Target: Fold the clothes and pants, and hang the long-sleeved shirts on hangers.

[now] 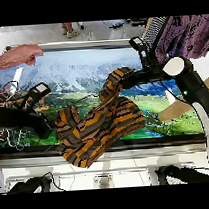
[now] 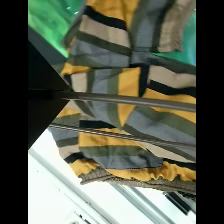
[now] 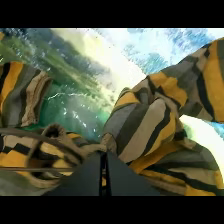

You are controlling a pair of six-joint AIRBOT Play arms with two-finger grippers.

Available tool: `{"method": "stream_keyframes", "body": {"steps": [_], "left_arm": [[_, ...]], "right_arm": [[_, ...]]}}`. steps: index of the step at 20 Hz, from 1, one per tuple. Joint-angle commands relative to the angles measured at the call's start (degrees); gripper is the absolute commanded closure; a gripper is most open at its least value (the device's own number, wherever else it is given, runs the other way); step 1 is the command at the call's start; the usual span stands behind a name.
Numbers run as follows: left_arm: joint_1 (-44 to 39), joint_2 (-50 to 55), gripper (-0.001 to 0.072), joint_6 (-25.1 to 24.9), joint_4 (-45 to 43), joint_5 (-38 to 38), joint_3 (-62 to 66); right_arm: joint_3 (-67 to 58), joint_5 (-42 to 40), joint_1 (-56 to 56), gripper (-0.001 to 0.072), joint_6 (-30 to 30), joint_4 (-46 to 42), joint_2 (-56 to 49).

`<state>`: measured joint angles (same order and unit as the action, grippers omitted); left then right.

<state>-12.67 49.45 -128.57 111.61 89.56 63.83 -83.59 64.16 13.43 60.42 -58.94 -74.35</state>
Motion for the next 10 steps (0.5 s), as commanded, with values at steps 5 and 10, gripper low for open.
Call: {"method": "stream_keyframes", "body": {"steps": [5, 10], "left_arm": [[-2.23, 1.38, 0.0686, -1.29, -0.59, -1.77, -0.02], [-2.25, 1.4, 0.0686, 0.96, -2.71, -6.86, -0.02]], "right_arm": [[-0.04, 0.81, -0.17, 0.0689, -0.07, 2.23, 0.04], [-0.04, 3.98, 0.26, 0.0689, -0.04, 5.75, 0.07]]}}
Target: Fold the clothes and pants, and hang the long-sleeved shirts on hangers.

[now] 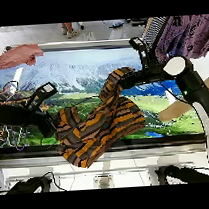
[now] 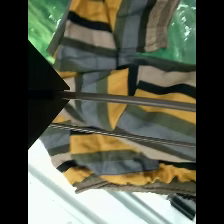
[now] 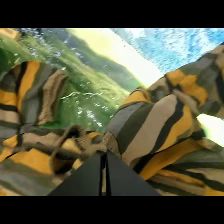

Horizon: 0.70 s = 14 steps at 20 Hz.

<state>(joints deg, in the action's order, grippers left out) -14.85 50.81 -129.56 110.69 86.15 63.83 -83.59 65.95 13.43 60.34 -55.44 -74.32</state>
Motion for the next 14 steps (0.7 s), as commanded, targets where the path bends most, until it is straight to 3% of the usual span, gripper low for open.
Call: {"method": "stream_keyframes", "body": {"steps": [1, 6, 14], "left_arm": [[-0.07, 0.04, 0.0686, 3.61, -3.89, -4.52, -0.02], [-0.83, 0.04, 0.0686, 7.45, -8.35, -6.14, -0.02], [-9.42, 4.61, 0.0686, 7.02, -8.28, -7.5, -0.07]], "right_arm": [[-0.04, 2.95, 0.76, 0.0689, 0.17, 3.02, 0.04], [-0.04, 1.07, 5.31, 0.0689, 2.67, 7.13, 0.09], [-0.39, -3.98, 12.76, 0.0689, 1.07, 8.72, 0.5]]}}
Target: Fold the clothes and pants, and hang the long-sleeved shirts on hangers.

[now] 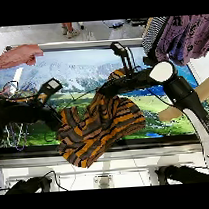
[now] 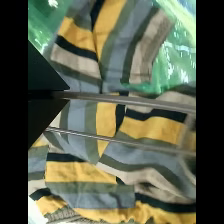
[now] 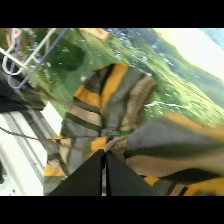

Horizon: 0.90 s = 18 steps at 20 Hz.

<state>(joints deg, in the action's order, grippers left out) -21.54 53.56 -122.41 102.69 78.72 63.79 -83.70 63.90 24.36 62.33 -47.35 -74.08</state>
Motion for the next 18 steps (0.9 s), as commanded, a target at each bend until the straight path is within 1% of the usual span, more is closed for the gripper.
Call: {"method": "stream_keyframes", "body": {"steps": [1, 4, 7, 8, 9, 10, 15, 18], "left_arm": [[-3.3, 2.45, 0.0686, -0.13, -0.28, -0.85, -0.02], [-3.48, 2.89, 0.0686, -0.13, -0.26, -8.76, -0.04], [-3.48, 2.91, 0.0687, -0.37, 1.55, -15.98, -0.04], [-3.48, 2.91, 0.0687, -1.53, 3.1, -17.05, -0.07], [-3.48, 2.93, 0.0686, -2.95, 4.83, -17.86, -0.09], [-3.48, 3.1, 0.0686, -3.17, 5.88, -18.56, -0.11], [-3.48, 6.25, 0.0687, -3.15, 6.29, -18.58, -0.26], [-3.48, 6.75, 0.0686, -3.15, 7.1, -18.58, -0.26]], "right_arm": [[-0.79, -1.29, 1.81, 0.0689, -0.9, 0.61, 0.33], [-2.84, 4.28, 1.88, 0.0689, -1.84, 1.57, 0.39], [-3.28, 8.04, 1.9, 0.0689, -4.26, 6.21, 1.09], [-3.28, 9.07, 2.12, 0.0689, -4.98, 7.58, 1.18], [-3.28, 9.57, 2.56, 0.0689, -5.03, 8.2, 1.2], [-3.28, 9.66, 3.26, 0.0689, -5.07, 8.13, 1.2], [-3.28, 9.62, 8.9, 0.0689, -5.49, 8.04, 1.2], [-3.26, 9.44, 10.08, 0.0686, -5.42, 5.31, 1.2]]}}
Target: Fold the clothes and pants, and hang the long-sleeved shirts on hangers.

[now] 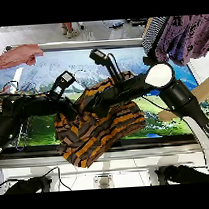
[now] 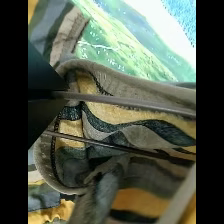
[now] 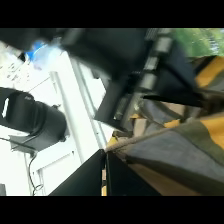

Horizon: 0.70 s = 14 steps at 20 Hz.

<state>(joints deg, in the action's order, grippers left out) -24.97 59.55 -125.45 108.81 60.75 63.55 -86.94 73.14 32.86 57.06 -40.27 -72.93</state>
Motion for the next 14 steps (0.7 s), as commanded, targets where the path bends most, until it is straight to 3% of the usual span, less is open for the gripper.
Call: {"method": "stream_keyframes", "body": {"steps": [1, 3, 4, 5, 9, 11, 13, 14], "left_arm": [[-0.04, 0.68, 0.0686, -0.11, 0.98, -0.61, -0.02], [-0.04, 0.48, 0.0686, -0.15, 0.98, -0.63, -0.02], [-0.04, 0.44, 0.0686, -0.61, 1.03, -0.63, -0.02], [-0.04, 0.44, 0.0686, -1.64, 1.42, -0.81, -0.02], [-0.04, 0.46, 0.0687, -9.75, 5.18, -4.07, -0.26], [-0.04, 0.46, 0.0686, -14.45, 6.36, -4.44, -0.28], [-0.04, 0.46, 0.0686, -20.61, 9.09, -4.44, -0.39], [-0.04, 0.46, 0.0686, -23.98, 10.67, -4.39, -0.46]], "right_arm": [[-0.02, -0.15, 1.49, 0.0632, -0.17, -3.8, 0.04], [-0.04, -0.72, 1.4, 0.0353, -0.57, -10.21, 0.07], [-0.04, -0.46, 1.4, 0.0269, -2.19, -13.68, 0.07], [-0.04, -0.2, 1.4, 0.0239, -4.48, -17.09, 0.26], [-1.01, -4.22, -0.7, 0.0239, -16.5, -28.94, 4.31], [-1.16, -10.29, -4.72, 0.024, -25.49, -30.47, 7.48], [-1.16, -10.69, -8.7, 0.0243, -37.53, -29.99, 9.14], [-1.16, -9.27, -9.92, 0.0243, -39.82, -30.08, 9.16]]}}
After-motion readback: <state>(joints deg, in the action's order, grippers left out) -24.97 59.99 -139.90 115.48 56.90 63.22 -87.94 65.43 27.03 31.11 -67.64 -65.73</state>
